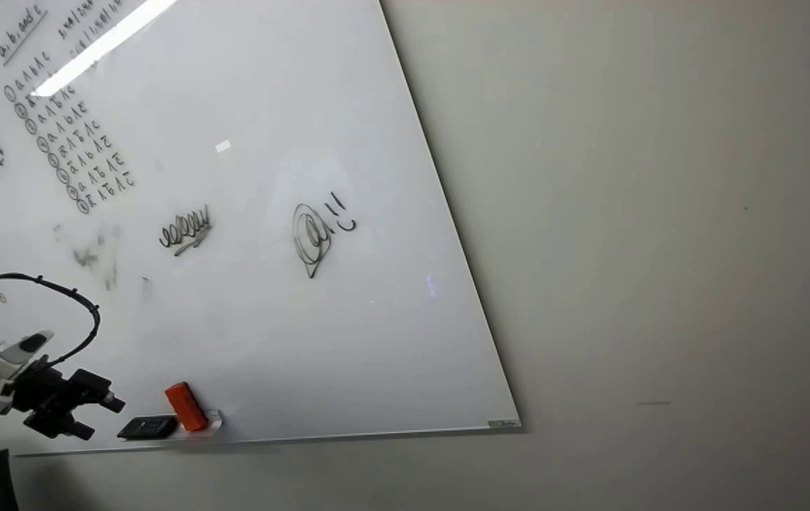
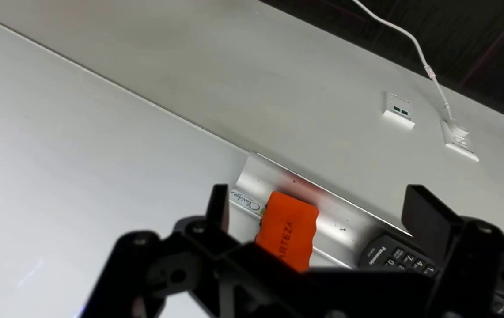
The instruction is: Use the duster to erase the right part of the white board
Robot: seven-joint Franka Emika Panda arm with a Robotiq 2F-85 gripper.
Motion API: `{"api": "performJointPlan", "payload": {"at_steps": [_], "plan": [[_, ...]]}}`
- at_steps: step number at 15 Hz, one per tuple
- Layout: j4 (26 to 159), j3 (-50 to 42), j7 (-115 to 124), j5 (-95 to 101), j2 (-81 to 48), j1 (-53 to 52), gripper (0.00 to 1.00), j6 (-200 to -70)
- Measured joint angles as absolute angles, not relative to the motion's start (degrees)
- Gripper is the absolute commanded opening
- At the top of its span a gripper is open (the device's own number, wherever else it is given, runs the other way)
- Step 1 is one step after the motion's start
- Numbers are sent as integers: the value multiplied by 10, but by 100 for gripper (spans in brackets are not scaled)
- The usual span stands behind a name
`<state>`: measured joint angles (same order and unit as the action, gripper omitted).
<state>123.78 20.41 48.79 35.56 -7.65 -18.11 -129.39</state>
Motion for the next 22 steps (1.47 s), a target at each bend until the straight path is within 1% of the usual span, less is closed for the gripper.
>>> {"api": "performJointPlan", "payload": {"at_steps": [2,4,9,14,16,22], "plan": [[1237,196,501,376,-78,-193,100,-1294],[1237,192,557,436,-82,-208,100,-1294],[1237,191,734,629,-113,-244,100,-1296],[1248,183,934,833,-144,-244,100,-1302],[1252,181,971,861,-155,-237,100,-1304],[1251,186,974,866,-157,-237,100,-1303]]}}
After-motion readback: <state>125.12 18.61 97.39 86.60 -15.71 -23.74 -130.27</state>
